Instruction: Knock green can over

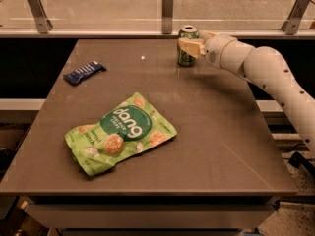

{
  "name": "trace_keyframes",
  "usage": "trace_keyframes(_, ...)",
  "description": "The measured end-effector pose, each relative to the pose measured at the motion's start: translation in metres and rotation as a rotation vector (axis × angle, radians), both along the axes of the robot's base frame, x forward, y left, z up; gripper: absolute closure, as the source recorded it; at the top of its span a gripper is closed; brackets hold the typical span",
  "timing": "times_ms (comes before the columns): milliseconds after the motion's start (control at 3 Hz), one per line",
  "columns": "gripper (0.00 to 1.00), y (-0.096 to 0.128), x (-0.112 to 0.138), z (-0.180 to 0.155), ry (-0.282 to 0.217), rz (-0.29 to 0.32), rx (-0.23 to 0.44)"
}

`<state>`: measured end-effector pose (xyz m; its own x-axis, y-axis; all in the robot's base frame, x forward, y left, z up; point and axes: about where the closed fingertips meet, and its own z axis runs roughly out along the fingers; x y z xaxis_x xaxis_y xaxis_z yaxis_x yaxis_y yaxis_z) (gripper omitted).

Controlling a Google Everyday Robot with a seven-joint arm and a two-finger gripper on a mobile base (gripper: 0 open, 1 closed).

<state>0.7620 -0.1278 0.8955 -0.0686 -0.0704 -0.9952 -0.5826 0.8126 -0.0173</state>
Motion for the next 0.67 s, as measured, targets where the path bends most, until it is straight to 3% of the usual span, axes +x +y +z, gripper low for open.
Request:
trace_keyframes(333, 0.91, 0.0024, 0.0002, -0.0003, 0.0, 0.003, 0.0)
trace_keyframes(667, 1.0, 0.0043, 0.0003, -0.0005, 0.001, 0.006, 0.0)
